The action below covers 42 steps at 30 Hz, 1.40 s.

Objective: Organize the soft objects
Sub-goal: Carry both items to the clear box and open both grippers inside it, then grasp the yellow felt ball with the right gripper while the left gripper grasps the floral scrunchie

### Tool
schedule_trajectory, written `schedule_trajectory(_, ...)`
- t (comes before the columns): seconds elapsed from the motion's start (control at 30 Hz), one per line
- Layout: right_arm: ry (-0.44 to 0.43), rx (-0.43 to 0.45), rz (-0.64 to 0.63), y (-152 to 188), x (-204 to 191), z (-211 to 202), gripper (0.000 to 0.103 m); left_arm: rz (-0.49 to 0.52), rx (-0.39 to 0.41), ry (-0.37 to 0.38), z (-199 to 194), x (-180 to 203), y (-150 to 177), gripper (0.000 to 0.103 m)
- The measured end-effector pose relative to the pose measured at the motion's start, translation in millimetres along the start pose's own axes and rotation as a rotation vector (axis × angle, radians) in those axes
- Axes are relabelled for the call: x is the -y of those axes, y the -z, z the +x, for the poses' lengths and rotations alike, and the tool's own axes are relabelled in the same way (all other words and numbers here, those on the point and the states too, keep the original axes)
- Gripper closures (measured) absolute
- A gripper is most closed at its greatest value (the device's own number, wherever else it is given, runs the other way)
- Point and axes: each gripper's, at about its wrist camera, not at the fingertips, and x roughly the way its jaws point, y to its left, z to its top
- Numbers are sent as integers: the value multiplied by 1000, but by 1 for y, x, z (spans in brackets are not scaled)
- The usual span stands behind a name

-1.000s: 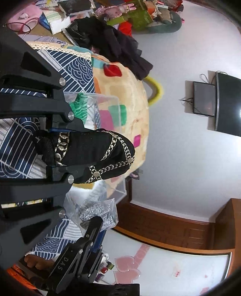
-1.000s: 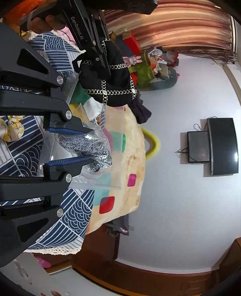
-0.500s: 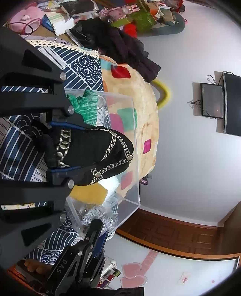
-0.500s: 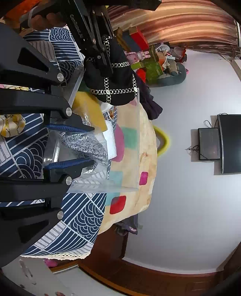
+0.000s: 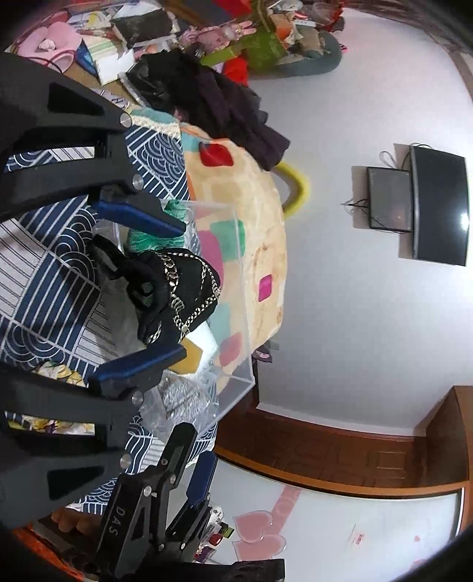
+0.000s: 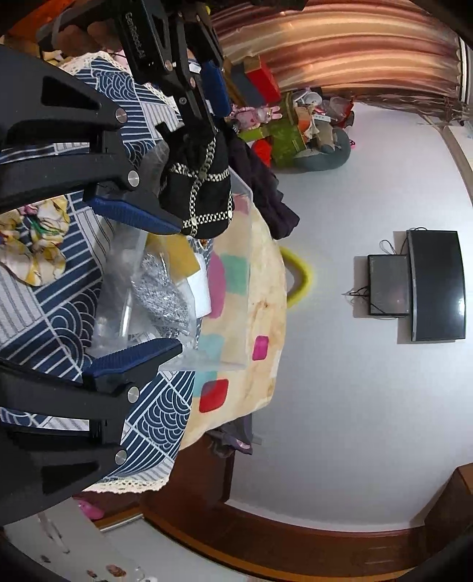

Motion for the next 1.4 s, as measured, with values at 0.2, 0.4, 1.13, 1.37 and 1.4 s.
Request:
schedule_trajectory(0.2, -4, 31, -4, 4, -9, -19, 30, 32, 11, 3, -28, 10, 9, 20)
schedule_trajectory(0.4, -7, 17, -8, 27, -19, -35, 19, 36, 8, 7, -53, 13, 25, 9)
schedule_trajectory(1.13, -149, -263, 52, 119, -28, -27, 63, -8, -313, 116, -10, 39, 110, 9)
schedule_trajectory(1.37, -13, -205, 73, 112, -1, -39, 63, 40, -359, 166, 14, 60, 107, 9)
schedule_trajectory(1.4, -3, -203, 85, 111, 4, -39, 63, 49, -361, 168, 17, 64, 106, 9)
